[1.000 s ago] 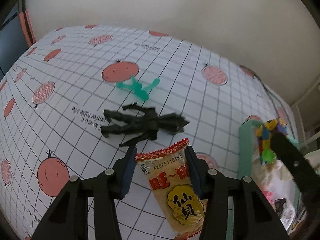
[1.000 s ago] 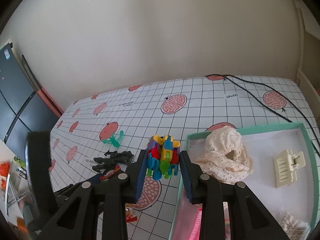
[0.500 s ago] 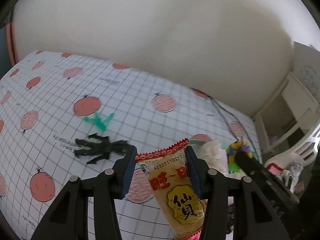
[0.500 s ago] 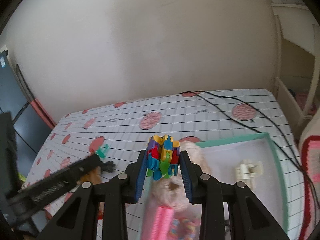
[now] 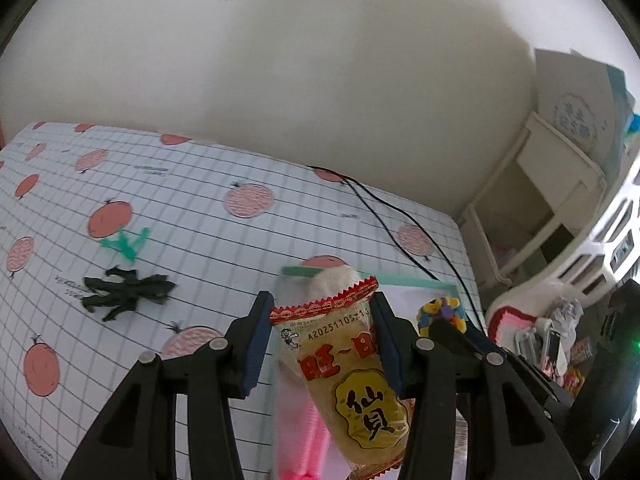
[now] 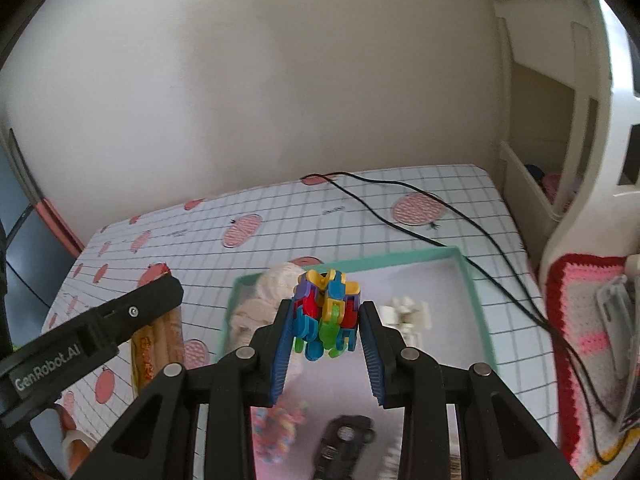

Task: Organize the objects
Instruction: 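Carry block toy with right tool while left tool carries cracker bag over tray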

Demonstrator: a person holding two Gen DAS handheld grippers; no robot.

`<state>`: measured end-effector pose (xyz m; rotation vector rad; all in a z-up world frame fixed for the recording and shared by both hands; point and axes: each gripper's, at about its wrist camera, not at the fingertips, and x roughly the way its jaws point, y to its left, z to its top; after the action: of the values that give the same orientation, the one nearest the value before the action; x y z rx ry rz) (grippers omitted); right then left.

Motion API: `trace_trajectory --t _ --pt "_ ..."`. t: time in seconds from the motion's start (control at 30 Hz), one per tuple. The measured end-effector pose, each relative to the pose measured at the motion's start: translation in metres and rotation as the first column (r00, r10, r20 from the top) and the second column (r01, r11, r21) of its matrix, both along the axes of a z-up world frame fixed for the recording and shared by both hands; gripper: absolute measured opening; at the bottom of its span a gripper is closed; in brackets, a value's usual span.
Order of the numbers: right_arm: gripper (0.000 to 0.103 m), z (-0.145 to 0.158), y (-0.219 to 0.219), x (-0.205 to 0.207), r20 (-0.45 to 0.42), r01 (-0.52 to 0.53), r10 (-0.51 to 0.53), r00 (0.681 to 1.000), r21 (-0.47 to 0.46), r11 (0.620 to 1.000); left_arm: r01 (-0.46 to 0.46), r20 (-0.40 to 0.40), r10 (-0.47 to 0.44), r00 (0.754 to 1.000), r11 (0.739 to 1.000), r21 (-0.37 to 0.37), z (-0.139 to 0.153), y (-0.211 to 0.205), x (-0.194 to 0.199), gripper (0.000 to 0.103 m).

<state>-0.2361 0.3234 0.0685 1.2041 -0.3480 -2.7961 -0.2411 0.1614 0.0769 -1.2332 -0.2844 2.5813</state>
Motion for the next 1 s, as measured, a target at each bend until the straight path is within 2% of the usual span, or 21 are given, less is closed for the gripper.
trace_trajectory --t 0.2,0.4,0.5,0.73,1.0 --pt "0.035 -0.01 0.018 0.007 0.041 0.021 -0.022 0.999 0.024 0.999 0.051 -0.006 -0.051 0.999 0.999 -0.018 -0.007 0.028 0.002 0.05" --pt "0.035 -0.025 0.036 0.008 0.107 0.051 -0.051 0.993 0.008 0.999 0.091 -0.007 -0.092 0.996 0.995 -0.047 -0.019 0.048 -0.001 0.05" --pt "0.035 -0.026 0.041 0.01 0.106 0.044 -0.043 0.993 -0.01 0.999 0.097 -0.006 -0.098 0.995 0.994 -0.05 -0.025 0.052 -0.002 0.05" --pt "0.035 -0.027 0.036 0.011 0.113 0.005 -0.007 0.994 0.022 1.0 0.111 0.006 -0.11 0.994 0.991 -0.078 -0.043 0.059 -0.004 0.051" --pt "0.035 -0.034 0.035 0.011 0.171 -0.042 0.039 0.984 0.017 0.999 0.119 0.02 -0.117 0.993 0.986 -0.113 -0.057 0.064 -0.004 0.051"
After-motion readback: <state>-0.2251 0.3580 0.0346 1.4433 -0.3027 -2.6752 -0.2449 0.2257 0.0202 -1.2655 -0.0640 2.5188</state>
